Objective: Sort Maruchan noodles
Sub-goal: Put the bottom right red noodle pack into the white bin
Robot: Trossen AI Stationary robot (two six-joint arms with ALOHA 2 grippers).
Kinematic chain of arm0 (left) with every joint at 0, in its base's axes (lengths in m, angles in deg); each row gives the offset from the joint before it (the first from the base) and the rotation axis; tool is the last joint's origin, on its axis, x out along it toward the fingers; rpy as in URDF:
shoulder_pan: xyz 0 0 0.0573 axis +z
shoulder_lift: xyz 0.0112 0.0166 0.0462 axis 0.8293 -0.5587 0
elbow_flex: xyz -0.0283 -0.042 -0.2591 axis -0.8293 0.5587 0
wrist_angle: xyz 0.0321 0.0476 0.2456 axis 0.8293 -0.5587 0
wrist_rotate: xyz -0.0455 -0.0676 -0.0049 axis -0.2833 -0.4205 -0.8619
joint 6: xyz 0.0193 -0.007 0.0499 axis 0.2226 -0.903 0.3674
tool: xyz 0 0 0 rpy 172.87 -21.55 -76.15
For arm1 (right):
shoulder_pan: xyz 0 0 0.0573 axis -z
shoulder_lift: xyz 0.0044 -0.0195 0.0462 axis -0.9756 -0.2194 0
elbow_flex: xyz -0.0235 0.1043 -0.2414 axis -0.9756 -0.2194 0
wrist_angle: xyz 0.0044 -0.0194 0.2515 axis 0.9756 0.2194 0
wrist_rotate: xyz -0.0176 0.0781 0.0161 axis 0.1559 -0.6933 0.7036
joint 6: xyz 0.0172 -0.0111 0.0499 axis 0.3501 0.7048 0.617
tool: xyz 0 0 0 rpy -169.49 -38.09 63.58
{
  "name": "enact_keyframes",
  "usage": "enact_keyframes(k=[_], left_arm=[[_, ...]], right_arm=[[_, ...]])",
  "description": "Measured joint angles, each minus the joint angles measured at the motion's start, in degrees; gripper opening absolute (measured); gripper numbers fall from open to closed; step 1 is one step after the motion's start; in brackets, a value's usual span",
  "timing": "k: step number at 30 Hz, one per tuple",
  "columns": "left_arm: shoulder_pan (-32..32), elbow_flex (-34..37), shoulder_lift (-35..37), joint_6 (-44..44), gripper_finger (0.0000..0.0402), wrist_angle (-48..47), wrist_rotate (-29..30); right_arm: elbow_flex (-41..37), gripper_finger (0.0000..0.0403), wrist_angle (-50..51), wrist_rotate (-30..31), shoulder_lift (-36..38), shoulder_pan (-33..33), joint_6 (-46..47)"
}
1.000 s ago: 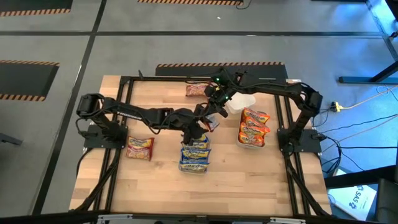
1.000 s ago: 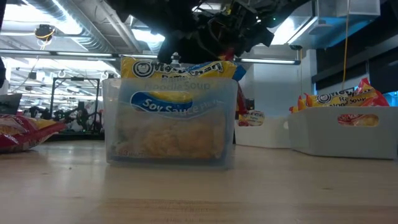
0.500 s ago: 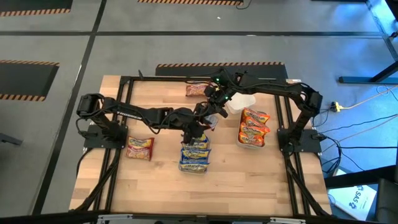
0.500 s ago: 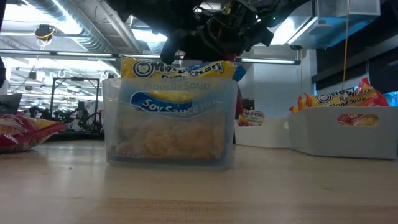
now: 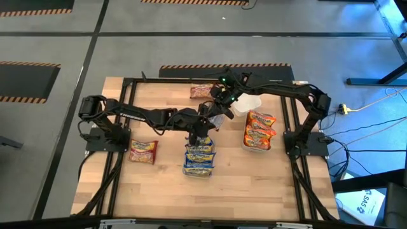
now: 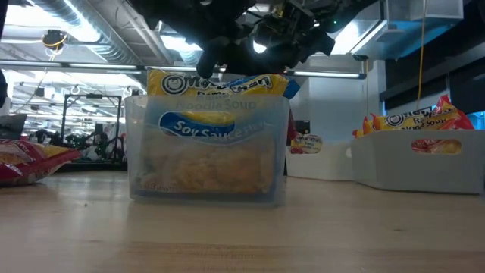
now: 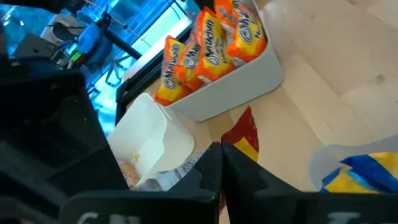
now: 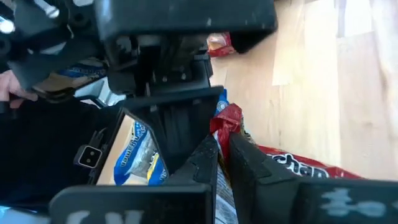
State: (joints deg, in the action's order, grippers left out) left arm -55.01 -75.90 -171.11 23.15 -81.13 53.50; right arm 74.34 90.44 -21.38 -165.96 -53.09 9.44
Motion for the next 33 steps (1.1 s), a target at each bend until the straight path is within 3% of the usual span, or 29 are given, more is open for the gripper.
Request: enact_keyframes(k=[10,14,19,22,26,33], left_arm=[[0.4,0.0,1.1,-3.1,0.0,0.2,0.4],[1.4,0.0,1.1,-4.3,0.0,0.9,1.4],[3.1,0.0,2.0,-6.8,0.0,1.2,1.6],[4.3,0.0,2.2,-8.5,0.0,0.6,1.4],[5.9,0.0,2.3,-10.7,0.0,0.9,1.1],[6.9,0.0,2.3,-12.5,0.0,1.0,-0.7]], right_arm=[[0.0,0.0035,2.8,0.8,3.9,3.0,-1.1],[0.0,0.0095,5.0,1.5,3.8,2.9,-2.7],[0.0,0.0176,15.7,6.6,5.3,4.2,-10.1],[-0.7,0.0206,20.7,9.9,5.8,5.3,-11.8],[-6.8,0.0219,16.8,12.4,7.0,5.3,-12.1],[-17.2,0.0205,5.1,13.9,8.7,5.5,-11.6]])
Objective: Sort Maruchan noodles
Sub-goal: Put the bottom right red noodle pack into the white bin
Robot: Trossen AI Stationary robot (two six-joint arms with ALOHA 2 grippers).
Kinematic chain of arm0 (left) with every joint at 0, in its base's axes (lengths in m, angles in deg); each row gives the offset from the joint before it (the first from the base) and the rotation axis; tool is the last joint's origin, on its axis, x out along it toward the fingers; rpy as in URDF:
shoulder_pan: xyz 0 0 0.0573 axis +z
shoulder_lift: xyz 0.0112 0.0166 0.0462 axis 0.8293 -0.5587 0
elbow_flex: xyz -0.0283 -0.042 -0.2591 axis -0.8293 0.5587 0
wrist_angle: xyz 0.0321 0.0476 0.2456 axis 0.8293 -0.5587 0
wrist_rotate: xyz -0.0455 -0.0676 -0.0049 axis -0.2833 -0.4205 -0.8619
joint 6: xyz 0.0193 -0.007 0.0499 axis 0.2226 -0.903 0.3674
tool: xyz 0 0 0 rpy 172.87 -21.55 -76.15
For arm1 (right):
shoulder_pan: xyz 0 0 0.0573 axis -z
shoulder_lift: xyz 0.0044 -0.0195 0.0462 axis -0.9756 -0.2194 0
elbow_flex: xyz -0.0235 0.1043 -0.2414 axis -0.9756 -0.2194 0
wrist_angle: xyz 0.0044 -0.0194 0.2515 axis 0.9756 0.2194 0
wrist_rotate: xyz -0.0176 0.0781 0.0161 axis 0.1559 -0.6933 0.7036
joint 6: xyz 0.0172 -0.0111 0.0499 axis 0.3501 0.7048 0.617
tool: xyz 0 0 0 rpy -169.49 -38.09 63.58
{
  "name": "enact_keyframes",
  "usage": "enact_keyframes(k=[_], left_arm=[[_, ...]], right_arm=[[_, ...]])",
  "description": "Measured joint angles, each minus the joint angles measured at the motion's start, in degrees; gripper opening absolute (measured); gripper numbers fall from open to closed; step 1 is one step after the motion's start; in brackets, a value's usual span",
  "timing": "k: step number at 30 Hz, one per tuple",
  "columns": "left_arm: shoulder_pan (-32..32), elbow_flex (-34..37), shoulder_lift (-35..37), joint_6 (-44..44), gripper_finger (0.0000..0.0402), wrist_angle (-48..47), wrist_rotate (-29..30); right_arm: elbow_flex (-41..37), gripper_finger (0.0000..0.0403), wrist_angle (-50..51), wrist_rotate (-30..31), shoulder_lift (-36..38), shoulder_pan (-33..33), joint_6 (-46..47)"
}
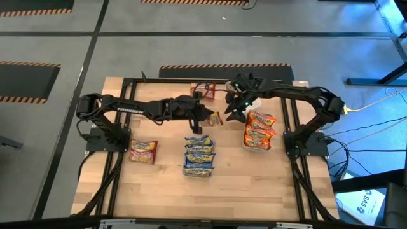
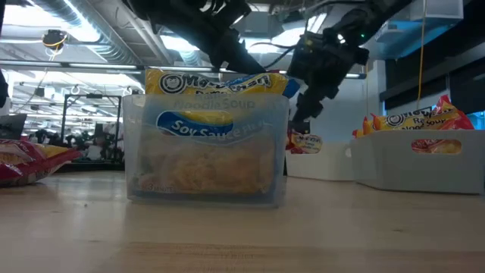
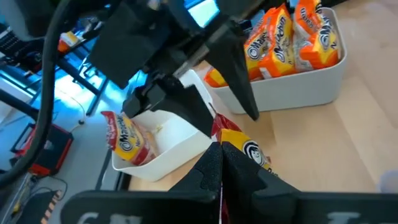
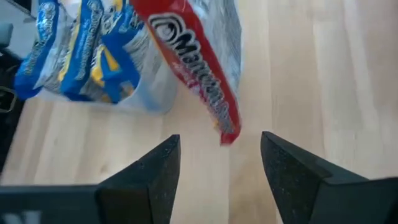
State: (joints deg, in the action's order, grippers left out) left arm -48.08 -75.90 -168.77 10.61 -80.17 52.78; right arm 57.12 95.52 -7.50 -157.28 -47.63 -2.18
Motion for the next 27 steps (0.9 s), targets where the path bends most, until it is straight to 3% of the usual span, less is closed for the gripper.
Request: enact_keyframes(k=[4,7,12,27], left_arm=[[0.6,0.0,0.0,-1.2,0.0,0.8,0.1],[1.0,0.0,0.0,-2.1,0.0,0.8,0.1],[1.6,0.0,0.0,-3.4,0.0,0.8,-1.9],[1.9,0.0,0.0,-4.5,0.0,1.1,-1.9]], right_arm=[[-4.5,0.0195,-7.7,-2.5,-0.1,0.0,0.3],[-9.0,0.0188,-19.4,-4.4,-0.1,0.0,3.2],[-13.7,0.0179,-32.4,-1.3,-0.1,0.0,6.1],[-14.2,0.0177,-31.5,3.3,-0.1,0.5,5.3]])
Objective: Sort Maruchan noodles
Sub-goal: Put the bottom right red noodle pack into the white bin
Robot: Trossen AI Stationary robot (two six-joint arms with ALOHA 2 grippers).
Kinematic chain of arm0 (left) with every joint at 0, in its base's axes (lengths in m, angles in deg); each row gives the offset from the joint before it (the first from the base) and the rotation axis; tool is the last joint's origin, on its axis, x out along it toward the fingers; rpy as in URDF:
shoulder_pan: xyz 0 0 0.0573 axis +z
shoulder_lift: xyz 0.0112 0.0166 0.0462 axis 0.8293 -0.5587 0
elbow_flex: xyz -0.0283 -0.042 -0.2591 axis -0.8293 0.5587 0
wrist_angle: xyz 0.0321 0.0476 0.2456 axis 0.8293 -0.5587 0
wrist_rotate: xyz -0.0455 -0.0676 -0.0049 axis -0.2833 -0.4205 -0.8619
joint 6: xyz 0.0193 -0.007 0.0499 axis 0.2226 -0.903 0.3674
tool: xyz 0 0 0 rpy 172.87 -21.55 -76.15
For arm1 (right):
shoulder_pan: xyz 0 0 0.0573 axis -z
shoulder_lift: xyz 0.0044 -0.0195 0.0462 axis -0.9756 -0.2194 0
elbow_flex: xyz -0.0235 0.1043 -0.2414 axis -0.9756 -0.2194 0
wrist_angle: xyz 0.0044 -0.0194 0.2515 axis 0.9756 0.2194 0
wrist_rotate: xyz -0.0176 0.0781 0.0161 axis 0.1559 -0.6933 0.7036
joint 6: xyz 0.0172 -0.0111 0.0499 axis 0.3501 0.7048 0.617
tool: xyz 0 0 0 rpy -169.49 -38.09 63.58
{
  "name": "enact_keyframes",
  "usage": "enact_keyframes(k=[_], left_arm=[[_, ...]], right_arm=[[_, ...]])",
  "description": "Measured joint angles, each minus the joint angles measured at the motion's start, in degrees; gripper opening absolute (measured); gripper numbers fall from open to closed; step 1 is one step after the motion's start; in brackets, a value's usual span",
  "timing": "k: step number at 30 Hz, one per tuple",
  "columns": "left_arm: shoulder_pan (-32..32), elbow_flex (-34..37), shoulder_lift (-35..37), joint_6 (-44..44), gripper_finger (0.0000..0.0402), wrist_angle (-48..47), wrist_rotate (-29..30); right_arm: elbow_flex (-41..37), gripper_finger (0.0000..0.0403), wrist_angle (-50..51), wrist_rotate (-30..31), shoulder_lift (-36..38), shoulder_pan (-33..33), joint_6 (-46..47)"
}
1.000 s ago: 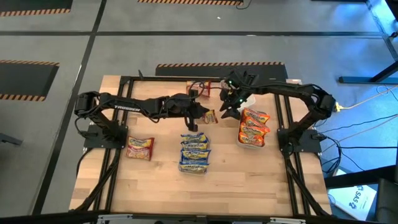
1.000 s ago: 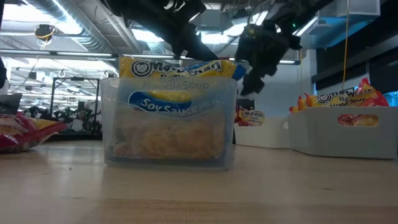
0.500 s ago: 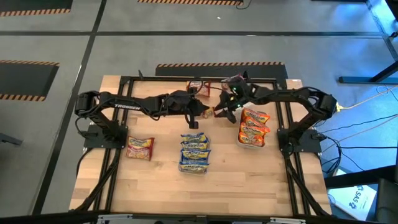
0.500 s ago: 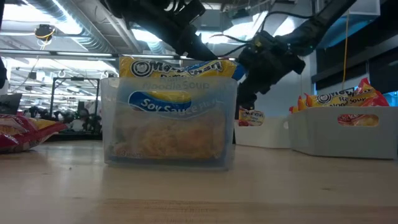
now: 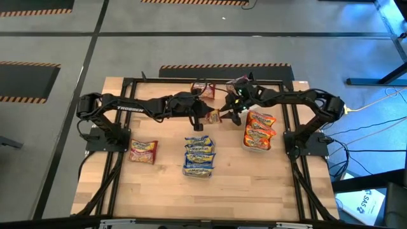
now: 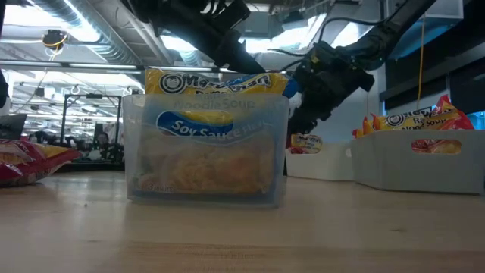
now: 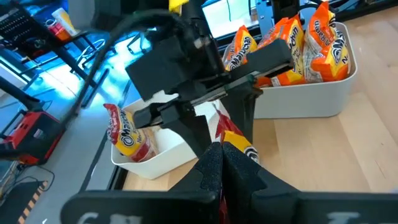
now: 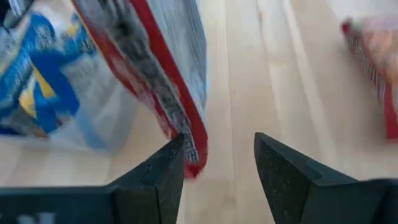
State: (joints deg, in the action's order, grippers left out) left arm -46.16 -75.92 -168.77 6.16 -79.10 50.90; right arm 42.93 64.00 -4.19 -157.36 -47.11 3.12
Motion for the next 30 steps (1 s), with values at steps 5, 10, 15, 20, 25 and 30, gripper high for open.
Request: enact_keyframes(k=[5,10,15,20,25,30], left_arm=[[0.3,0.0,0.0,-0.7,0.0,0.2,0.0],[0.6,0.0,0.0,-1.1,0.0,0.0,0.0],[1.0,0.0,0.0,-1.2,0.0,0.0,-0.8],[1.2,0.0,0.0,-1.3,0.0,0.1,-1.1],[1.2,0.0,0.0,-1.3,0.0,0.1,-1.1],[1.2,0.0,0.0,-1.5,0.0,0.6,-1.1]], right_arm=[[0.0,0.0187,-3.9,-2.4,0.0,-1.5,1.1],[0.0,0.024,-0.9,4.8,0.0,-1.4,1.1],[0.0,0.0292,1.6,2.6,0.0,-1.3,0.6],[0.0,0.032,-1.4,-5.4,0.0,-1.4,-0.3],[0.0,0.0321,-4.0,-1.0,0.0,-1.4,1.0],[0.0,0.032,-12.1,-0.8,0.0,-4.2,2.3]])
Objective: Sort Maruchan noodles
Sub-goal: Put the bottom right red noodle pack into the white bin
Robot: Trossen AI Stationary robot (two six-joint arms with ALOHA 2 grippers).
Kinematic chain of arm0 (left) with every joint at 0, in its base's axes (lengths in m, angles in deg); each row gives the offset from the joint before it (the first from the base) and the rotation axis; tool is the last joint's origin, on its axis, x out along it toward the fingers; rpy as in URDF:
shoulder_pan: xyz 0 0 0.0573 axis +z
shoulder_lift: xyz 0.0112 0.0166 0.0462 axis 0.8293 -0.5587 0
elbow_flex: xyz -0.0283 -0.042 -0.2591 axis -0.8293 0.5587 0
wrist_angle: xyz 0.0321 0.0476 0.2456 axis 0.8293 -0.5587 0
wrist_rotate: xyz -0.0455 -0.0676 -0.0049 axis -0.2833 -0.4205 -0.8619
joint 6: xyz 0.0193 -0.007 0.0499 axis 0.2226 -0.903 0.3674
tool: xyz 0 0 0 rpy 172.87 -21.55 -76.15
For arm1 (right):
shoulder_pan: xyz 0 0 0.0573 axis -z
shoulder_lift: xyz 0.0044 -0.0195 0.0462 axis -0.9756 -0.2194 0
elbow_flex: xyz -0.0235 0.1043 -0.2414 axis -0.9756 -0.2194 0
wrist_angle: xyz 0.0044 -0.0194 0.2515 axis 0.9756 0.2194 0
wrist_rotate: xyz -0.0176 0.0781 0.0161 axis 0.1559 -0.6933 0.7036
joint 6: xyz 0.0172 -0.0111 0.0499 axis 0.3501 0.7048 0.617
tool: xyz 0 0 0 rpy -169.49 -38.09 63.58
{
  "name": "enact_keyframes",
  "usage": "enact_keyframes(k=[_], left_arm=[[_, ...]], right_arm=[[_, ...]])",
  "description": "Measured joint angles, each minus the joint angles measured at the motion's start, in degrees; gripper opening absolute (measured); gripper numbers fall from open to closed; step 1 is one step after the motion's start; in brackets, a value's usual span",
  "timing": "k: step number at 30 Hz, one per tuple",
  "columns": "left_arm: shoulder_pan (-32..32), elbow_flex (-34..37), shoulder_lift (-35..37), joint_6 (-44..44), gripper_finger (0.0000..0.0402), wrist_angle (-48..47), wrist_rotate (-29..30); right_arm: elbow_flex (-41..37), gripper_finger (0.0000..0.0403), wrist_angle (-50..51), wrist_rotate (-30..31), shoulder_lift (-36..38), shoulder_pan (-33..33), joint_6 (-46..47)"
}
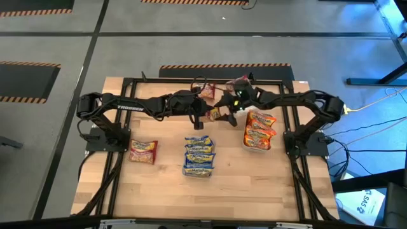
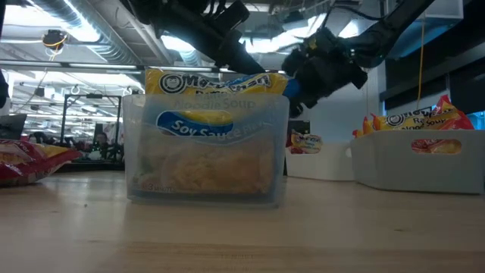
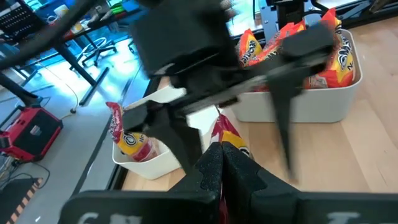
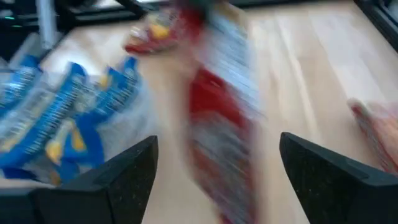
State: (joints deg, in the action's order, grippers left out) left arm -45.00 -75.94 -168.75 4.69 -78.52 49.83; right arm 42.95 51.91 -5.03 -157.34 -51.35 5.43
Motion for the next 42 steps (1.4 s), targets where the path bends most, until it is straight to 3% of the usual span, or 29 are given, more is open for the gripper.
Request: enact_keyframes(k=[8,17,21,28,33,35,40,42], left_arm=[[0.0,0.0,0.0,-0.2,0.0,0.5,0.0],[0.0,0.0,0.0,-0.2,0.0,0.8,0.0],[0.0,0.0,0.0,-0.1,0.0,0.7,0.4],[-0.4,-0.1,0.0,-0.1,0.0041,0.5,1.9],[-2.3,-0.1,3.0,-1.2,0.0082,-6.0,13.0],[-2.9,-0.2,5.4,-1.0,0.0086,-12.1,14.9],[-2.3,2.0,11.9,-4.3,0.0088,-23.2,8.9],[-1.3,5.2,14.7,-6.1,0.0088,-21.4,6.6]], right_arm=[[0.0,0.0292,-4.8,12.9,0.0,-6.9,-2.6],[0.0,0.0136,-5.0,18.3,0.0,-7.6,-3.2],[0.0,0.0096,-4.6,20.3,0.0,-7.6,-3.0],[0.0,0.0127,-4.6,21.3,0.0,-7.6,-3.0],[1.8,0.0105,4.0,25.1,3.2,-7.6,-6.7],[4.0,0.009,8.9,27.2,4.7,-7.6,-9.3],[11.4,0.009,24.2,34.4,6.4,-6.1,-15.7],[15.5,0.0091,31.6,36.8,6.4,-4.2,-18.3]])
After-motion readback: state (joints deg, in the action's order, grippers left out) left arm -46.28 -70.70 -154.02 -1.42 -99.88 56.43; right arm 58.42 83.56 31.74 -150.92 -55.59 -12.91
